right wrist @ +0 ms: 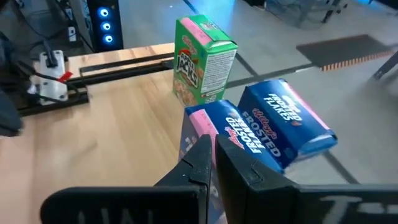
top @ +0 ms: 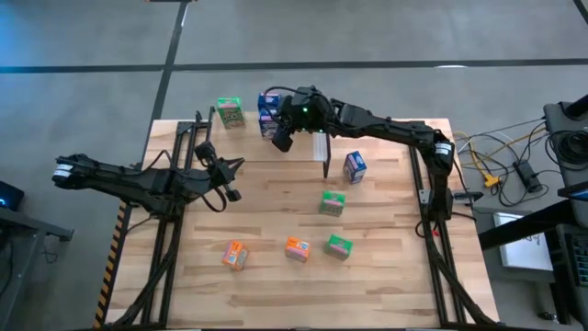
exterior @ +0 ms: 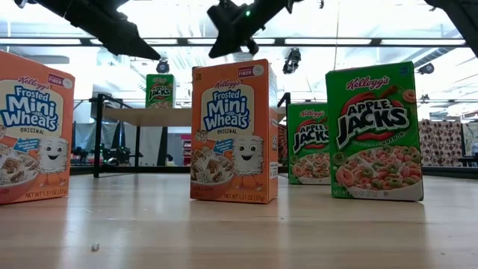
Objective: Stack cereal on shelf
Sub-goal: Put the bottom blue cereal box on the shelf aligned with the other blue cereal box
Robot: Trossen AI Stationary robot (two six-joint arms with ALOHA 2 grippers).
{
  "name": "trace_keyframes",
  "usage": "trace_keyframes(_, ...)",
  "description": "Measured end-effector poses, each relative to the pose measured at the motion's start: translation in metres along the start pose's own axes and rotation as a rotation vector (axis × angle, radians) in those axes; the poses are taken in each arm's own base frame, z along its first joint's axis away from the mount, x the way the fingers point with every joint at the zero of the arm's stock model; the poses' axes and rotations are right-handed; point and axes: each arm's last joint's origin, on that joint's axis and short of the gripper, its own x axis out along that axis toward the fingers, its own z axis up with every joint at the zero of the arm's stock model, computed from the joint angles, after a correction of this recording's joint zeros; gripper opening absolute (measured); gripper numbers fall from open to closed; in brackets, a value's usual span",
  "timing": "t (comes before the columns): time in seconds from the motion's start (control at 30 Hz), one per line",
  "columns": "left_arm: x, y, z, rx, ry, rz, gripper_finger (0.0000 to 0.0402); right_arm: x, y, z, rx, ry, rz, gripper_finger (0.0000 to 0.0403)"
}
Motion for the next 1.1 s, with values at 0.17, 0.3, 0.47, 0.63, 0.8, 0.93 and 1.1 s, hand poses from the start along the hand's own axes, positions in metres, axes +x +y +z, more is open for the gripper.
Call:
trace_keyframes(0.17, 0.0, 0.0, 0.0, 0.0, 0.0, 0.0, 0.0001, -0.009, -0.003, 0.0, 0.041, 0.094, -0.002, 0.0013)
trace_keyframes(0.3, 0.0, 0.0, 0.0, 0.0, 0.0, 0.0, 0.0001, -0.009, -0.007, -0.002, 0.061, 0.12, -0.024, 0.0013)
trace_keyframes(0.47, 0.0, 0.0, 0.0, 0.0, 0.0, 0.0, 0.0001, -0.009, -0.01, -0.005, 0.044, 0.145, -0.123, 0.0013)
trace_keyframes(0.63, 0.0, 0.0, 0.0, 0.0, 0.0, 0.0, 0.0001, -0.004, -0.013, -0.009, 0.056, 0.164, -0.147, 0.0013)
trace_keyframes(0.8, 0.0, 0.0, 0.0, -0.001, 0.0, 0.0, 0.0001, 0.012, -0.012, -0.022, 0.045, 0.192, -0.145, 0.0013)
trace_keyframes(0.93, 0.0, 0.0, 0.0, 0.0, 0.0, 0.0, 0.0001, 0.012, -0.012, -0.018, 0.051, 0.152, -0.142, 0.0013)
trace_keyframes(1.1, 0.0, 0.0, 0.0, -0.001, -0.001, 0.0, 0.0001, 0.012, -0.012, -0.019, 0.05, 0.153, -0.141, 0.0013)
